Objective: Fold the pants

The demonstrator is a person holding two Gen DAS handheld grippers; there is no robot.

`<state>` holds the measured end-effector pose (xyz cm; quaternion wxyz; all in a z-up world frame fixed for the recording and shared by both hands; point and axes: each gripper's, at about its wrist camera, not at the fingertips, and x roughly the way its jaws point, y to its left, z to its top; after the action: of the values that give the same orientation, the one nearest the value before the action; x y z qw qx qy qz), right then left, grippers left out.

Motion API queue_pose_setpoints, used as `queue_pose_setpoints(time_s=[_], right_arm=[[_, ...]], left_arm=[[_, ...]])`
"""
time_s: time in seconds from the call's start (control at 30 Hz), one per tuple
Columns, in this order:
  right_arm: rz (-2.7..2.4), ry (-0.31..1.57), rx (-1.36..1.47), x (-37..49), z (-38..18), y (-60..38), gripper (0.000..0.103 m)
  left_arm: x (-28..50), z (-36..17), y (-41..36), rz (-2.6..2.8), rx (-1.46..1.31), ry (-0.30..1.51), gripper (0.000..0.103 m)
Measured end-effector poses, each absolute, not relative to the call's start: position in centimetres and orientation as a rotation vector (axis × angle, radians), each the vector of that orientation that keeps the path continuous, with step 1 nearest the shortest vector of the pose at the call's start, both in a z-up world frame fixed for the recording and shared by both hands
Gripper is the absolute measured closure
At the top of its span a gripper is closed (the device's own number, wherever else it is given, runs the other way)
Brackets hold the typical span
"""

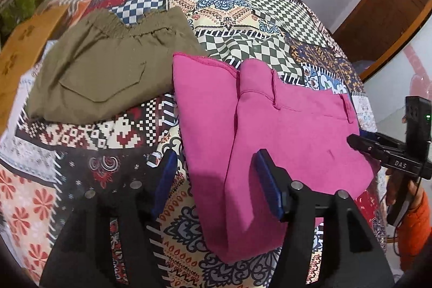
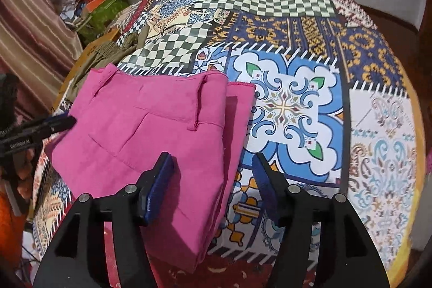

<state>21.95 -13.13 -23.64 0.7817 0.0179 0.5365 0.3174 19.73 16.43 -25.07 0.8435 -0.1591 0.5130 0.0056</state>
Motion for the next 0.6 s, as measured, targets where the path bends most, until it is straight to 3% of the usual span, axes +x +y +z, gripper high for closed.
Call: queue_pose_setpoints(time_s=[0.6], right_arm=[[0.757, 1.187, 0.116, 23.5, -24.3, -12.6, 0.045]], left_arm=[[21.9, -25.9, 14.8, -0.104, -0.376, 1.11, 0.042]])
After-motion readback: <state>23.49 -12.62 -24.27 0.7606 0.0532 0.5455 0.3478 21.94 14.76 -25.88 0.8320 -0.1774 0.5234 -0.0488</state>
